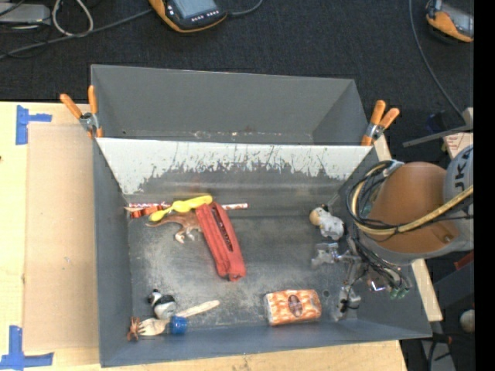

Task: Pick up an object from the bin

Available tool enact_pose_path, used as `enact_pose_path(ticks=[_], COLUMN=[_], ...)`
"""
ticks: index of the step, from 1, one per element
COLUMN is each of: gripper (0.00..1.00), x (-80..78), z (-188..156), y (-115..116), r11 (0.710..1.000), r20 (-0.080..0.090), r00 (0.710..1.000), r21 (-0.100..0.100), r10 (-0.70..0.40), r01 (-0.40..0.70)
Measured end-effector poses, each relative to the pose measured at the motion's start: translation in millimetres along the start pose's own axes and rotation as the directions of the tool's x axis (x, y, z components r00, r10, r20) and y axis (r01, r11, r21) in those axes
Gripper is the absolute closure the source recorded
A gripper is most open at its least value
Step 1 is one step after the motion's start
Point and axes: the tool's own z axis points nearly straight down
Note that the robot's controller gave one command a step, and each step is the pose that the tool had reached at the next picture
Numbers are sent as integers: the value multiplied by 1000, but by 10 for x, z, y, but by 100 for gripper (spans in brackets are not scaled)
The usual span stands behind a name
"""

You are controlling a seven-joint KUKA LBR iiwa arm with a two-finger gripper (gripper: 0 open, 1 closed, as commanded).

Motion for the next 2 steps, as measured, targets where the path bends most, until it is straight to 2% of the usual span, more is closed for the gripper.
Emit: enact_pose_path(ticks=[1, 2], gripper=[0, 100], x=[-50, -36], z=[122, 195], y=[470, 630], r11=[987, 999], r20=[7, 8], r00=[987, 999], r21=[2, 6], r10=[-159, -51], r01=[159, 51])
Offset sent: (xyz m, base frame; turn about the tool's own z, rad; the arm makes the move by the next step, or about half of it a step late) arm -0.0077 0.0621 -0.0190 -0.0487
